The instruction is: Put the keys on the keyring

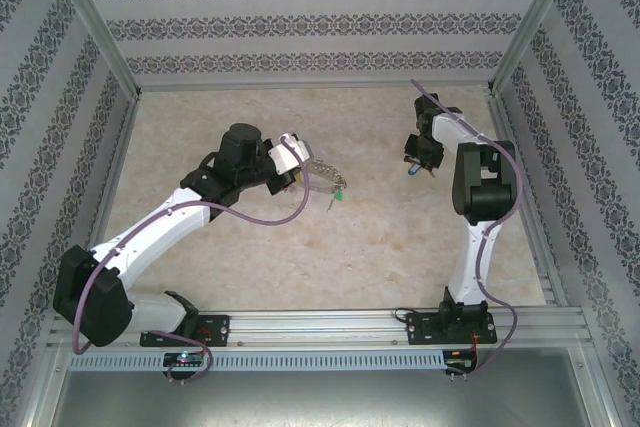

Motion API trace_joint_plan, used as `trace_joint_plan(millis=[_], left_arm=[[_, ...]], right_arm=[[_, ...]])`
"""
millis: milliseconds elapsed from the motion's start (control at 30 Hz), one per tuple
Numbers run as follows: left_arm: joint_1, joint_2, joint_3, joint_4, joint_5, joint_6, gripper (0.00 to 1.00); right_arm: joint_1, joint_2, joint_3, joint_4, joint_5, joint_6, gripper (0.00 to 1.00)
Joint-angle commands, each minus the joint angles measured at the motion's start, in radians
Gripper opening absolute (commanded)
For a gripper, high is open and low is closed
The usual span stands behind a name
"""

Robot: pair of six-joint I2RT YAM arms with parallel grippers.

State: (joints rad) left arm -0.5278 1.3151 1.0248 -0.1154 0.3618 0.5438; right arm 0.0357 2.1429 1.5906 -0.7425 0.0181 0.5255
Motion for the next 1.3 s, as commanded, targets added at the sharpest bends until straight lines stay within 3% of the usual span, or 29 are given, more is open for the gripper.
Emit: trace_joint_plan(millis=[0,133,267,533,767,933,1100,1267], left_arm=[[0.012,-0.043,-0.004,0.022,0.016,-0.014,0.00],[0.013,-0.053,-0.012,0.027,0.019,-0.024,0.00],[0.015,-0.064,-0.014,0.020,0.016,-0.022,0.00],[0.025,-0.067,-0.023,0.013,0.016,-0.025,0.00],[0.029,-0.074,-0.036,0.010,0.023,-0.036,0.00],[0.031,-0.080,-0.046,0.012,0.014,-0.037,0.00],[0.032,-0.082,-0.052,0.017,0.006,-0.043,0.00],[0.034,-0.085,-0.059,0.020,0.003,-0.051,0.00]], right_arm=[[0.012,0.015,-0.007,-0.028,-0.005,-0.004,0.30],[0.013,-0.015,-0.059,-0.015,-0.022,-0.030,0.17],[0.022,-0.068,-0.131,-0.005,-0.048,-0.064,0.14],[0.085,-0.269,-0.331,-0.035,-0.096,-0.108,0.19],[0.079,-0.395,-0.367,-0.075,-0.066,-0.158,0.31],[0.100,-0.331,-0.314,-0.041,-0.125,-0.187,0.34],[0.139,-0.212,-0.205,-0.071,-0.045,-0.194,0.33],[0.178,-0.188,-0.187,-0.083,0.034,-0.100,0.31]])
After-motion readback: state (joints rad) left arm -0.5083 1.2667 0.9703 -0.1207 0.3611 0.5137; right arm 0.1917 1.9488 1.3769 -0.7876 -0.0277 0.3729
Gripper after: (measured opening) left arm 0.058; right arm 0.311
